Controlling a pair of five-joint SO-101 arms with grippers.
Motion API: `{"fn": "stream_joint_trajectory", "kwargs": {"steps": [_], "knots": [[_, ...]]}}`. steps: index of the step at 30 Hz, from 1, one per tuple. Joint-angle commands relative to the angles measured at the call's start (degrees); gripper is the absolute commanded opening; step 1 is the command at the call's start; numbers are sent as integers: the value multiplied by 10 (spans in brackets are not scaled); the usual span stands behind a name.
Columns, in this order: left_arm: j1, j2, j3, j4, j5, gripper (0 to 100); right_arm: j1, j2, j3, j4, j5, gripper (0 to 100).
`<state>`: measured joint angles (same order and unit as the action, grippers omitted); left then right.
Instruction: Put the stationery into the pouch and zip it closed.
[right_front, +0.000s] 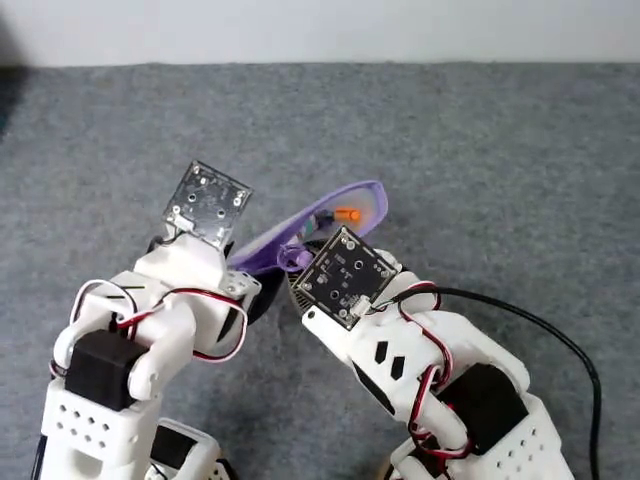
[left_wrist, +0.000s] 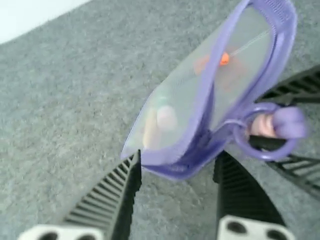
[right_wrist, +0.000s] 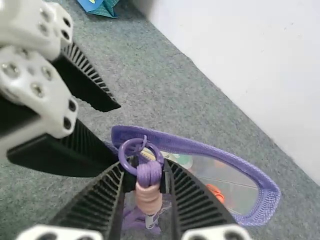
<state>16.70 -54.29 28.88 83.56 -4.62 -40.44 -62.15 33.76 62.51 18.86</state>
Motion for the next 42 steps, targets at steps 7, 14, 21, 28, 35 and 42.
{"fn": "stream_joint_trajectory", "kwargs": {"steps": [7, 14, 21, 28, 35, 42], "knots": [[40, -4, 72, -86, -8, 209, 11, -8, -10, -18, 7, 8], [40, -5, 87, -155, -32, 107, 12, -8, -10, -15, 7, 8], [41, -5, 87, -182, -32, 19, 13, -9, -10, -18, 7, 8], [41, -5, 87, -179, -32, 13, 66, -8, -10, -46, 7, 8], [40, -9, 84, -162, -31, 12, 135, 24, 11, -134, 7, 8], [37, -11, 78, -105, -28, 9, 198, 112, 9, -259, 7, 8]]}}
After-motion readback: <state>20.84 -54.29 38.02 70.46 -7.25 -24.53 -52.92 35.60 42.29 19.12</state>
